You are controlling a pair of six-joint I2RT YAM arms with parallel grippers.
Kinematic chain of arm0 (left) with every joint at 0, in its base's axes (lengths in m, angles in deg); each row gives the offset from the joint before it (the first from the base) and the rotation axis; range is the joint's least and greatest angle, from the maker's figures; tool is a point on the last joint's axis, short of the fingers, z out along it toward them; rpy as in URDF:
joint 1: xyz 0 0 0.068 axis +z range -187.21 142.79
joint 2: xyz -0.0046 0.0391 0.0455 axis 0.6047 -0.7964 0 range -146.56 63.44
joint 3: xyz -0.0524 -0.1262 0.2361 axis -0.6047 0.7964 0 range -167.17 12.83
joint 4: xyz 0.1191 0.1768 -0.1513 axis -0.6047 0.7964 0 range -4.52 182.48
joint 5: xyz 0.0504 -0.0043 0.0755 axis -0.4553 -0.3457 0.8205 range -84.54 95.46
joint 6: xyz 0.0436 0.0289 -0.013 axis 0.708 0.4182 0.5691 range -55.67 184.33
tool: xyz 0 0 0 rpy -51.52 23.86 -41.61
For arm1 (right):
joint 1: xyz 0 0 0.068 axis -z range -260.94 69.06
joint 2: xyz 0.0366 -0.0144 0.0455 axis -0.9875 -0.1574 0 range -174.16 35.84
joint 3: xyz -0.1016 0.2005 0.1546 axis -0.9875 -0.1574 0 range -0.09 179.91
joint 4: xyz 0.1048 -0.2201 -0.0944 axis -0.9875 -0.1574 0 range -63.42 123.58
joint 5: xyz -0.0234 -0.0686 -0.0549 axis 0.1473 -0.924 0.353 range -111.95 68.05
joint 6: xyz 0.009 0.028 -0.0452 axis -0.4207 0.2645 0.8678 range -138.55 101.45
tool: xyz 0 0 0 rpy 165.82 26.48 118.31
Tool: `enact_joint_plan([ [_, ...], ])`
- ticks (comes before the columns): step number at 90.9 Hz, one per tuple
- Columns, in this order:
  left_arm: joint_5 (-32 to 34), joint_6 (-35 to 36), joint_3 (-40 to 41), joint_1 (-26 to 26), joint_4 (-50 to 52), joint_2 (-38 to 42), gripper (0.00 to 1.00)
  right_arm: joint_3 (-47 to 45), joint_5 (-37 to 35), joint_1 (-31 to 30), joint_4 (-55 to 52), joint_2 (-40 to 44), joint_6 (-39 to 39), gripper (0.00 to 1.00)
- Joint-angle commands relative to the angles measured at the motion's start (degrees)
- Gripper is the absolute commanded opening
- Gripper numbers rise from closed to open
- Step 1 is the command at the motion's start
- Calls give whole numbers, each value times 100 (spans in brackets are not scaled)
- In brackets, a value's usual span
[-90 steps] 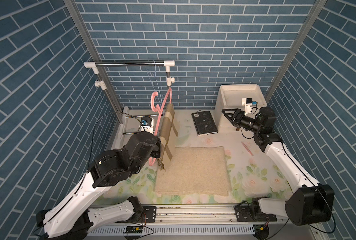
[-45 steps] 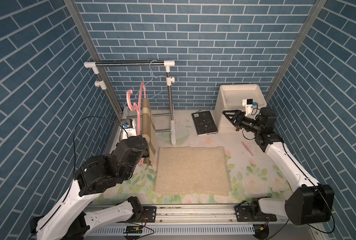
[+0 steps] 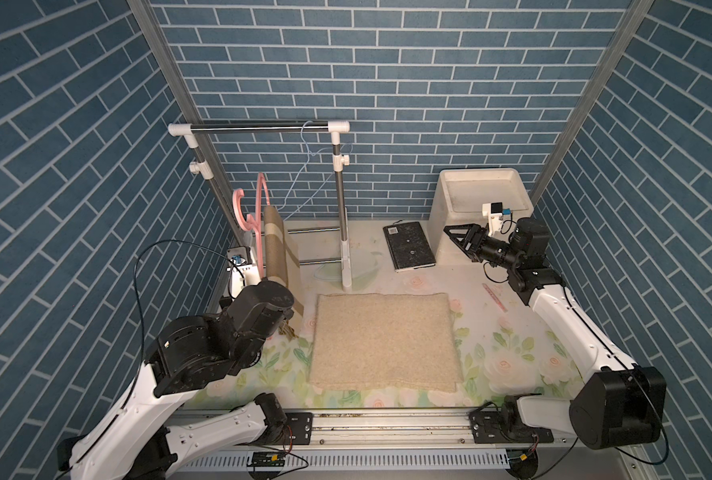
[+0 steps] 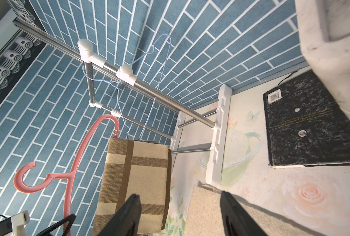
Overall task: Hang the scarf on the hanger
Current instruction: Place the hanger at the clothesline.
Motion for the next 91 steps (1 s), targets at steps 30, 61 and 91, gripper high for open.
enact_joint_plan([
  [30, -1001, 1286, 138, 1617, -1245, -477, 0, -188, 107, 43, 74, -49, 256, 67],
  [61, -1564, 2279, 461, 3174, -1838, -558, 0, -265, 104, 45, 106, -61, 273, 67],
  [91, -3225, 3923, 254, 4266, -2894, -741, 0, -283, 222, 45, 264, -177, 280, 67],
])
